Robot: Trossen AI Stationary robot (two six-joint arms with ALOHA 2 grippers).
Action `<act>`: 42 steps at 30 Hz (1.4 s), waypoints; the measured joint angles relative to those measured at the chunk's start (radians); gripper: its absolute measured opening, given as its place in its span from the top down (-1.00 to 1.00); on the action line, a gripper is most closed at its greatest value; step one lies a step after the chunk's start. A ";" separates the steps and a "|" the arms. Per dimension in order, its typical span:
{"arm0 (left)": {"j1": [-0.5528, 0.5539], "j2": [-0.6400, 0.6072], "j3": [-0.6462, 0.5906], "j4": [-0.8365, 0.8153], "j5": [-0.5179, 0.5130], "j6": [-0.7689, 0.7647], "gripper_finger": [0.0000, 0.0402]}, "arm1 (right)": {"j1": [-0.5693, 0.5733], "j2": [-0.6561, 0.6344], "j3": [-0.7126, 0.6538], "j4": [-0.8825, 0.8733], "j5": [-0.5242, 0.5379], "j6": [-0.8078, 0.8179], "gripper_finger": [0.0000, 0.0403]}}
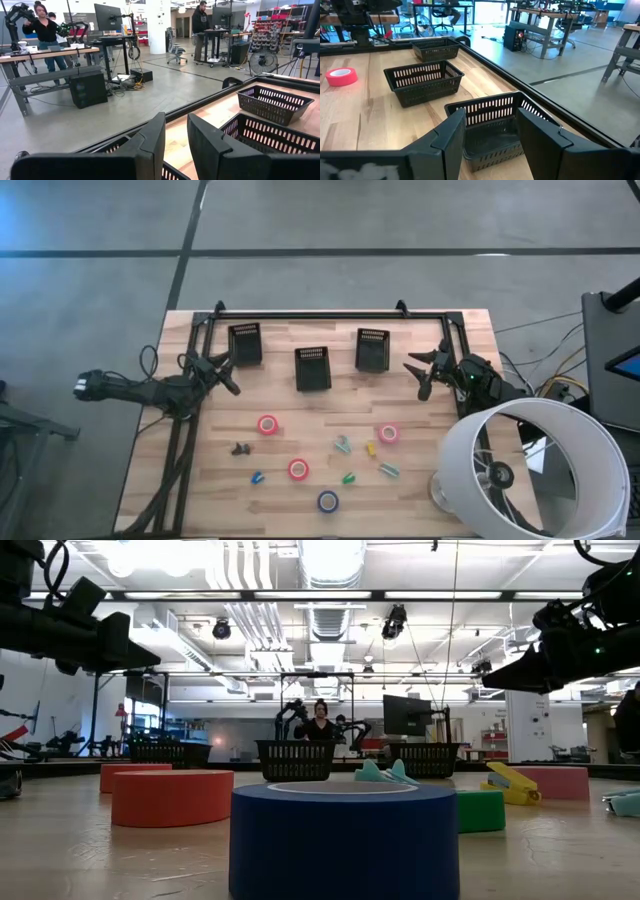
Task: Pick and place Stapler, Stapler remover, tape
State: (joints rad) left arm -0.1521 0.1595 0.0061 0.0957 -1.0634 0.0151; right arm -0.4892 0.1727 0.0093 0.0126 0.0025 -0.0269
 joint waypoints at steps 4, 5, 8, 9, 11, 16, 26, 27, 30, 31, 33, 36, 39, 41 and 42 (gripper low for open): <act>0.000 0.000 0.000 0.000 0.000 0.000 0.58 | 0.000 0.000 0.000 0.001 0.000 0.033 0.15; 0.000 0.000 0.000 0.000 0.000 0.000 0.58 | 0.000 0.000 0.000 0.001 0.000 0.046 0.15; 0.000 0.000 0.000 0.000 0.000 0.000 0.58 | 0.000 0.001 0.000 0.014 0.000 0.056 0.15; 0.000 0.000 0.000 0.000 0.000 0.000 0.58 | 0.000 0.002 0.000 0.032 0.000 0.054 0.15; 0.000 0.000 0.000 0.000 0.000 0.000 0.58 | 0.000 0.000 0.000 0.058 -0.001 0.074 0.15; 0.000 0.000 0.000 0.000 0.006 0.000 0.58 | 0.000 0.000 0.000 0.178 0.000 0.177 0.15; 0.000 0.000 0.000 0.032 0.256 -0.002 0.57 | 0.000 0.000 0.000 0.324 0.002 0.074 0.15; 0.000 0.000 0.000 0.051 0.287 -0.002 0.57 | 0.000 0.000 0.000 0.329 0.002 0.071 0.15; 0.000 -0.001 0.010 0.090 0.344 -0.002 0.51 | 0.000 0.000 0.000 0.332 0.001 0.086 0.15; 0.000 0.002 0.021 0.086 0.361 -0.002 0.48 | 0.000 0.000 0.000 0.333 0.000 0.100 0.15; 0.000 0.009 0.055 0.090 0.401 -0.002 0.40 | 0.000 0.000 0.000 0.336 0.000 0.127 0.15; 0.000 0.033 0.105 0.094 0.457 -0.002 0.25 | 0.000 0.001 0.000 0.347 -0.002 0.126 0.15; 0.000 0.079 0.160 0.088 0.493 -0.023 0.12 | 0.000 0.001 0.000 0.376 -0.002 0.125 0.15; 0.000 0.123 0.203 0.084 0.526 -0.037 0.06 | 0.000 0.002 0.000 0.388 -0.002 0.124 0.15; -0.001 0.149 0.224 0.076 0.544 -0.045 0.04 | 0.000 0.002 0.000 0.391 -0.002 0.120 0.15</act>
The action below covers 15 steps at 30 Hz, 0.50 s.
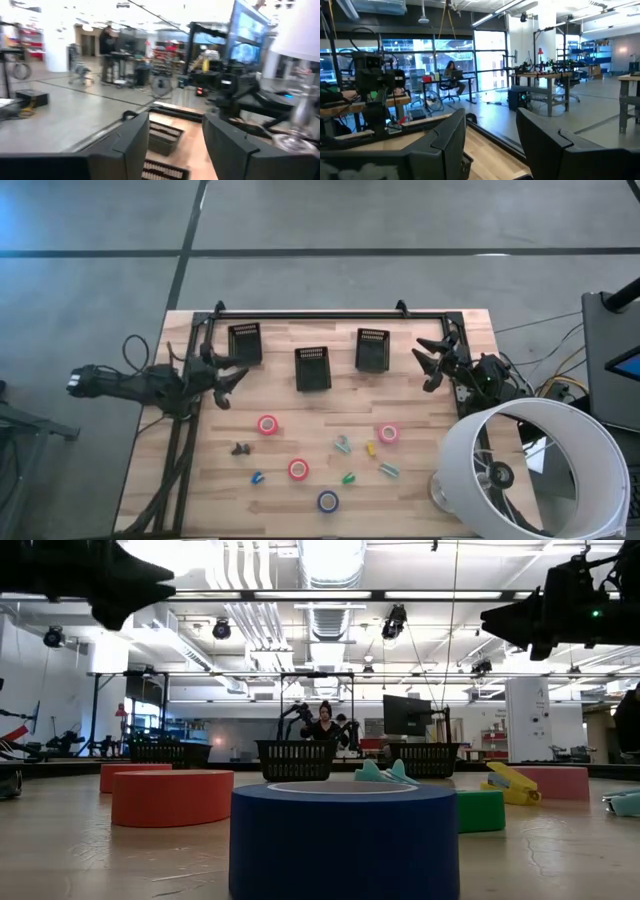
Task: Pick and place Stapler, Stapler remover, tape
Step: Put the blue stapler into the left black bin
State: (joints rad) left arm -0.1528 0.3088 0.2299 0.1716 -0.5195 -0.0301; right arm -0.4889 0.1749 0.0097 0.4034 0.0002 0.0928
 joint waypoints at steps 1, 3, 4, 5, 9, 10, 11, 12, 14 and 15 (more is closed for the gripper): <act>0.000 0.030 0.023 -0.012 0.019 -0.010 0.04 | 0.000 0.000 0.000 0.003 0.000 -0.007 0.15; 0.000 0.094 0.077 -0.053 0.053 -0.047 0.03 | 0.000 -0.001 0.000 0.003 0.000 -0.038 0.15; -0.002 0.129 0.107 -0.081 0.068 -0.063 0.03 | 0.000 -0.001 0.000 0.003 0.000 -0.055 0.15; -0.002 0.164 0.141 -0.115 0.080 -0.079 0.03 | 0.000 -0.001 0.000 0.004 0.000 -0.069 0.15; -0.026 0.309 0.279 -0.271 0.128 -0.135 0.03 | 0.000 -0.001 0.004 0.012 0.001 -0.113 0.15; -0.036 0.346 0.311 -0.308 0.137 -0.147 0.03 | 0.000 -0.001 0.009 0.012 0.001 -0.122 0.15; -0.049 0.382 0.342 -0.340 0.138 -0.155 0.03 | 0.000 -0.001 0.014 0.012 0.001 -0.126 0.15; -0.063 0.419 0.372 -0.372 0.139 -0.165 0.03 | 0.000 -0.001 0.020 0.013 0.001 -0.126 0.15; -0.096 0.485 0.425 -0.429 0.139 -0.194 0.03 | 0.000 -0.001 0.030 0.015 0.002 -0.126 0.15; -0.116 0.519 0.448 -0.453 0.139 -0.214 0.03 | 0.000 -0.001 0.033 0.015 0.002 -0.126 0.15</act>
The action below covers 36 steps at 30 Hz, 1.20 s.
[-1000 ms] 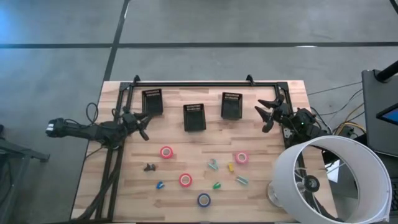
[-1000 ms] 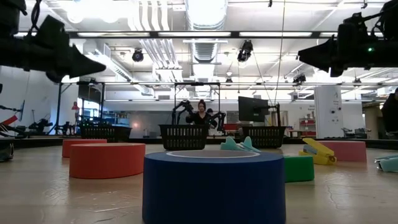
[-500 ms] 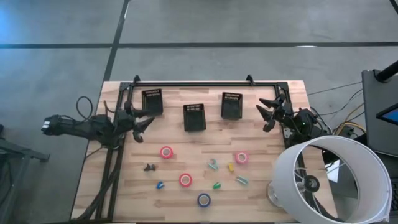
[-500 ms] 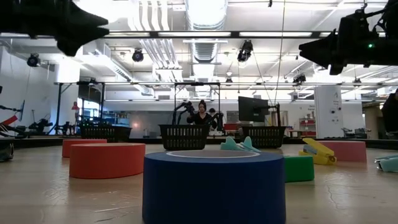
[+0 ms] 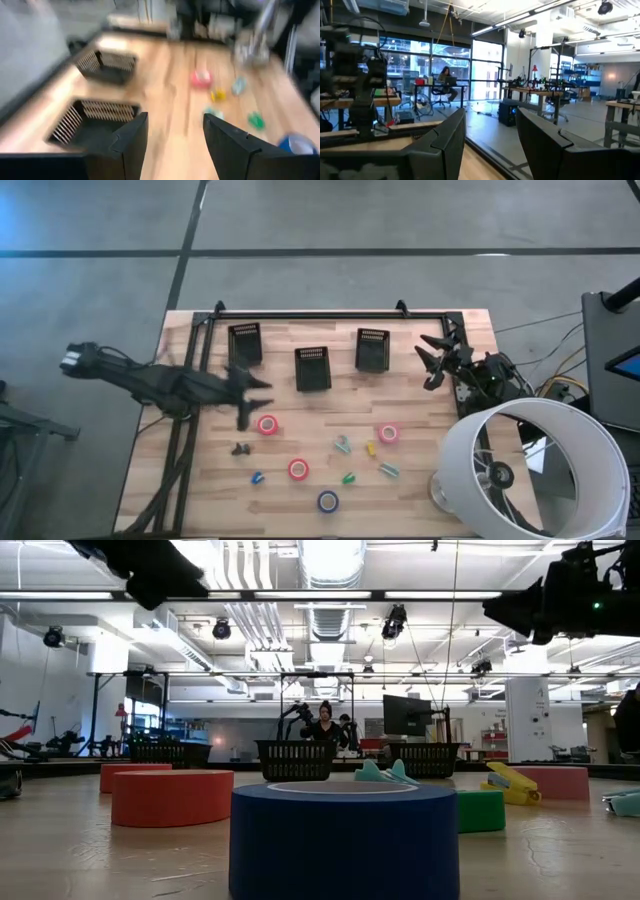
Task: Pick and place Stapler, Stapler remover, tape
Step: Put the blue stapler into the left black bin
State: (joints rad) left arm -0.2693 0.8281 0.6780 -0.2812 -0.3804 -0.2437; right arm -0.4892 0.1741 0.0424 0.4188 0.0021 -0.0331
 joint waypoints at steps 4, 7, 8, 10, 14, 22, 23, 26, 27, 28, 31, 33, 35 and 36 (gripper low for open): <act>-0.099 0.121 0.065 -0.056 0.003 -0.086 0.04 | 0.000 0.000 0.002 -0.001 0.001 0.001 0.15; -0.180 0.203 0.088 -0.079 0.000 -0.174 0.04 | 0.000 0.005 0.002 -0.001 0.001 -0.004 0.15; -0.204 0.232 0.093 -0.081 -0.001 -0.208 0.04 | 0.000 0.006 0.002 -0.002 0.001 0.002 0.15; -0.253 0.273 0.104 -0.079 -0.004 -0.284 0.04 | 0.000 0.007 0.002 -0.003 0.000 0.008 0.15; -0.335 0.353 0.115 -0.073 -0.010 -0.453 0.04 | 0.000 0.021 0.002 -0.009 -0.001 0.042 0.15; -0.453 0.486 0.113 -0.079 0.041 -0.769 0.04 | 0.000 0.103 0.003 -0.013 -0.103 0.088 0.15; -0.463 0.495 0.113 -0.076 0.054 -0.798 0.04 | 0.000 0.118 0.007 -0.015 -0.119 0.101 0.15; -0.480 0.523 0.113 -0.093 0.103 -0.901 0.04 | 0.001 0.173 0.029 -0.015 -0.164 0.112 0.15; -0.485 0.530 0.113 -0.103 0.122 -0.931 0.04 | 0.001 0.193 0.036 -0.016 -0.177 0.113 0.15; -0.488 0.536 0.113 -0.109 0.141 -0.954 0.04 | 0.001 0.211 0.042 -0.017 -0.196 0.117 0.15; -0.489 0.548 0.113 -0.126 0.210 -0.996 0.04 | 0.001 0.271 0.067 -0.019 -0.273 0.148 0.15; -0.489 0.554 0.113 -0.129 0.224 -1.012 0.04 | 0.007 0.310 0.086 -0.018 -0.291 0.151 0.15; -0.489 0.562 0.113 -0.129 0.225 -1.032 0.04 | 0.016 0.350 0.106 -0.017 -0.291 0.135 0.15; -0.489 0.569 0.113 -0.129 0.225 -1.044 0.04 | 0.020 0.371 0.115 -0.017 -0.291 0.126 0.15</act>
State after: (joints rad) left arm -0.7586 1.3974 0.7906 -0.4104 -0.1558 -1.2879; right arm -0.4694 0.5449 0.1578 0.4019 -0.2887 0.0929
